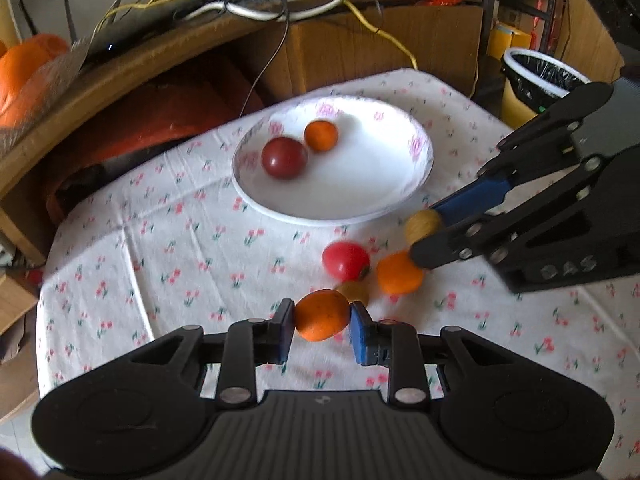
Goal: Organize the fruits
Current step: 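Carry the brown fruit and tangerine in both grippers over the white bowl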
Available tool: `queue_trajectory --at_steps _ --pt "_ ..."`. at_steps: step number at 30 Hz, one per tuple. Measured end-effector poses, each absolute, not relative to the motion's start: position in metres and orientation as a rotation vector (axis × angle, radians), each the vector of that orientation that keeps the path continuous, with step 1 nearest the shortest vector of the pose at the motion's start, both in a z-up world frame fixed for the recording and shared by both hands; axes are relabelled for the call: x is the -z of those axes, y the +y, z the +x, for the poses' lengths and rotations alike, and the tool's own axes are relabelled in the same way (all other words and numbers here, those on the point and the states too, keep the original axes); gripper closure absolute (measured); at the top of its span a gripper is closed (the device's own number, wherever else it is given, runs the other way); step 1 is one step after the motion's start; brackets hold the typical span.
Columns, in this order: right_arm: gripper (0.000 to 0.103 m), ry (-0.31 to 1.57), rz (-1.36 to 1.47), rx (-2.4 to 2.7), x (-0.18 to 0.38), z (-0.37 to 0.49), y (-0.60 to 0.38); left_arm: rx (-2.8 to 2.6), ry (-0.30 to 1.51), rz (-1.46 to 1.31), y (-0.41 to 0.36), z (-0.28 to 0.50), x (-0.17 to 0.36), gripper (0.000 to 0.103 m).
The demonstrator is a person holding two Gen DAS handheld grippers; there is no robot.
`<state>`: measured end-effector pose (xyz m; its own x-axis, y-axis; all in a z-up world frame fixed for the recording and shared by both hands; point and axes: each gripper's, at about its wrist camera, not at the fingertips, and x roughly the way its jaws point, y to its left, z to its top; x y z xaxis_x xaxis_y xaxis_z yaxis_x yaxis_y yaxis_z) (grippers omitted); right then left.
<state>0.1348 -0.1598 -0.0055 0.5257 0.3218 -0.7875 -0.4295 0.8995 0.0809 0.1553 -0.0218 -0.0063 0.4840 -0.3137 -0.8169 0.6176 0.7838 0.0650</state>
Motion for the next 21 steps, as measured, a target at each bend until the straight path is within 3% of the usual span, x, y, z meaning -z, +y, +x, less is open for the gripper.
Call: queue_trajectory --at_steps 21 --pt "0.081 0.882 -0.077 -0.324 0.004 0.175 -0.187 0.519 0.848 0.371 -0.070 0.207 0.001 0.066"
